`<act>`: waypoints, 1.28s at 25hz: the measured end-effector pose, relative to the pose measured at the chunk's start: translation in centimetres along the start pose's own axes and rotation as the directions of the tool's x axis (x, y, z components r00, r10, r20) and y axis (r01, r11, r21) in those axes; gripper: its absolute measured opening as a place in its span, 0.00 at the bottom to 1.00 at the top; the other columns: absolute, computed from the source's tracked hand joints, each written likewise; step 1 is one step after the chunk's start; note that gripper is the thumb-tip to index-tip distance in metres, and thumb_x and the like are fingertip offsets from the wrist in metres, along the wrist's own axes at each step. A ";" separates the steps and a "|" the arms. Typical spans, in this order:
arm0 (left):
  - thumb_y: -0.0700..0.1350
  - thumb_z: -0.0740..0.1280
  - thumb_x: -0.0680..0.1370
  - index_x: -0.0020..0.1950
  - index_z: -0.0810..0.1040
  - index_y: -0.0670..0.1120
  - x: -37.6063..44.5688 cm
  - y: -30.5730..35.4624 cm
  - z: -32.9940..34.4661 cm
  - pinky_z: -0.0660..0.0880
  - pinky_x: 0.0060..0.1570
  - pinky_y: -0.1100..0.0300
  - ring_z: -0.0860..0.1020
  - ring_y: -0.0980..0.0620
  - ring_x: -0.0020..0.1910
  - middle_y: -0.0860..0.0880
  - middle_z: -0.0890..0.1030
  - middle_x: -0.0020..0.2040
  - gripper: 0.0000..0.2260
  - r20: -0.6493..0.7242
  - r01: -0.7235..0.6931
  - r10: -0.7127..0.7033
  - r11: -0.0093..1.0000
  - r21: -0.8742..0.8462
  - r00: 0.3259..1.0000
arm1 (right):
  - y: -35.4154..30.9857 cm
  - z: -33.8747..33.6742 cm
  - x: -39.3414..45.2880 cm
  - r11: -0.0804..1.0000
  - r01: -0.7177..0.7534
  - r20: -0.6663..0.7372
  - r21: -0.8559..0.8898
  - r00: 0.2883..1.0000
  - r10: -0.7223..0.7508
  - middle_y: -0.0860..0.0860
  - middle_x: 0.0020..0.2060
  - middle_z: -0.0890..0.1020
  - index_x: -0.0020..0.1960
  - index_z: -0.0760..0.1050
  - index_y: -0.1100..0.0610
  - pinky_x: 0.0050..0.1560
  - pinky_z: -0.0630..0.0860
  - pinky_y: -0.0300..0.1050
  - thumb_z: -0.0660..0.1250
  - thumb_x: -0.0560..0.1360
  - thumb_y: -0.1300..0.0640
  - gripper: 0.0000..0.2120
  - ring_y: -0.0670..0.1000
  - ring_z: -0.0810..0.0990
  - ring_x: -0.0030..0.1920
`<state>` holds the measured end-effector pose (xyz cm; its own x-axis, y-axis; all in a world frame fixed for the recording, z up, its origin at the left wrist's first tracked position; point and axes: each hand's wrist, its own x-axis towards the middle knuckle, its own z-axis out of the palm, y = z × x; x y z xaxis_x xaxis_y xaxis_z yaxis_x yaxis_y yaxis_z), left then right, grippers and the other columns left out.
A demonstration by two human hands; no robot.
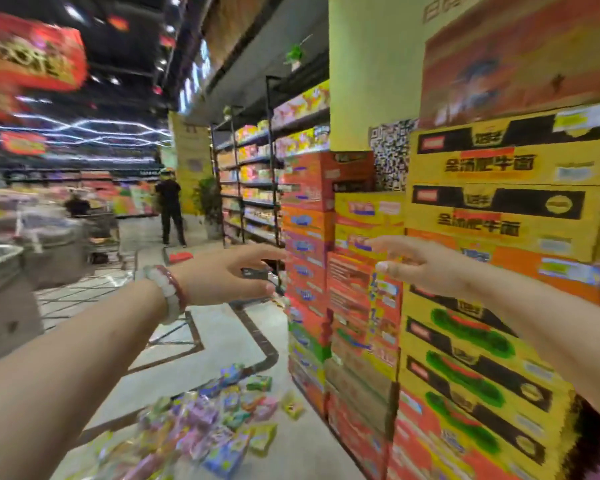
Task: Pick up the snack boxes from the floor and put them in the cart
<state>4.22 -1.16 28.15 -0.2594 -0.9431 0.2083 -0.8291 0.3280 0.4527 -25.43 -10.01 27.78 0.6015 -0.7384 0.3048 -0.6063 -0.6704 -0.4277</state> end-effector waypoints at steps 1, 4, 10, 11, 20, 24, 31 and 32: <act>0.53 0.66 0.76 0.63 0.64 0.66 -0.2 -2.2 -0.8 0.67 0.64 0.62 0.68 0.61 0.65 0.63 0.68 0.63 0.19 -0.032 0.043 -0.043 0.999 0.013 0.999 | -0.2 1.6 3.1 0.999 0.040 0.032 0.001 0.999 -0.040 0.40 0.68 0.67 0.72 0.63 0.44 0.59 0.62 0.31 0.60 0.78 0.46 0.23 0.40 0.66 0.65; 0.50 0.65 0.77 0.60 0.64 0.68 0.0 -8.7 -2.6 0.66 0.62 0.63 0.67 0.60 0.66 0.64 0.67 0.64 0.18 -0.097 0.172 -0.171 0.985 -0.001 0.980 | -0.3 5.9 11.9 0.988 0.150 0.078 0.038 0.985 -0.153 0.40 0.69 0.66 0.70 0.64 0.41 0.65 0.64 0.38 0.60 0.76 0.43 0.23 0.43 0.65 0.70; 0.61 0.68 0.69 0.58 0.65 0.69 0.4 -20.5 -5.1 0.68 0.66 0.55 0.70 0.57 0.65 0.62 0.69 0.64 0.20 -0.228 0.359 -0.378 0.925 -0.122 0.897 | -2.0 15.6 27.9 0.952 0.233 0.189 0.200 0.944 -0.271 0.40 0.62 0.71 0.67 0.66 0.41 0.62 0.68 0.44 0.59 0.78 0.45 0.17 0.45 0.69 0.64; 0.56 0.69 0.73 0.60 0.65 0.67 0.4 -23.0 -4.9 0.68 0.65 0.57 0.70 0.57 0.64 0.61 0.69 0.64 0.19 -0.238 0.387 -0.414 0.910 -0.152 0.879 | -2.4 17.6 30.1 0.948 0.232 0.230 0.219 0.932 -0.281 0.40 0.63 0.71 0.69 0.66 0.42 0.60 0.68 0.44 0.58 0.78 0.44 0.19 0.44 0.69 0.64; 0.46 0.66 0.77 0.68 0.65 0.56 5.4 -48.8 -0.3 0.67 0.54 0.75 0.70 0.58 0.62 0.57 0.68 0.65 0.21 -0.112 0.552 -0.601 0.781 -0.292 0.791 | 1.3 41.0 47.6 0.962 0.145 0.523 0.229 0.815 -0.248 0.46 0.64 0.73 0.71 0.66 0.47 0.55 0.67 0.39 0.59 0.79 0.47 0.21 0.48 0.73 0.60; 0.51 0.67 0.76 0.66 0.65 0.60 10.5 -59.1 2.9 0.67 0.61 0.61 0.70 0.57 0.63 0.58 0.68 0.65 0.20 -0.014 0.618 -0.668 0.696 -0.364 0.744 | 7.0 49.4 54.2 0.980 -0.007 0.626 0.199 0.770 -0.122 0.47 0.62 0.74 0.70 0.68 0.48 0.55 0.68 0.39 0.61 0.79 0.48 0.20 0.50 0.73 0.62; 0.43 0.66 0.77 0.68 0.68 0.52 20.5 -79.8 16.6 0.68 0.59 0.63 0.71 0.53 0.63 0.52 0.71 0.66 0.20 0.085 0.709 -0.769 0.534 -0.461 0.634 | 21.0 70.2 65.6 0.981 -0.181 0.703 0.076 0.707 0.076 0.53 0.69 0.71 0.70 0.69 0.55 0.59 0.65 0.40 0.60 0.80 0.51 0.19 0.53 0.71 0.66; 0.43 0.67 0.77 0.67 0.69 0.52 21.1 -82.9 20.3 0.67 0.58 0.65 0.72 0.53 0.62 0.52 0.71 0.66 0.20 0.099 0.723 -0.786 0.502 -0.474 0.610 | 23.4 74.4 65.9 0.971 -0.231 0.707 0.060 0.696 0.122 0.55 0.68 0.72 0.69 0.70 0.57 0.58 0.66 0.41 0.61 0.80 0.54 0.19 0.54 0.71 0.66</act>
<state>57.39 -49.40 -22.56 0.4444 -0.8387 -0.3149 -0.3686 -0.4915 0.7890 38.76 -68.97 -25.41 0.7128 -0.5446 -0.4418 -0.6965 -0.4759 -0.5370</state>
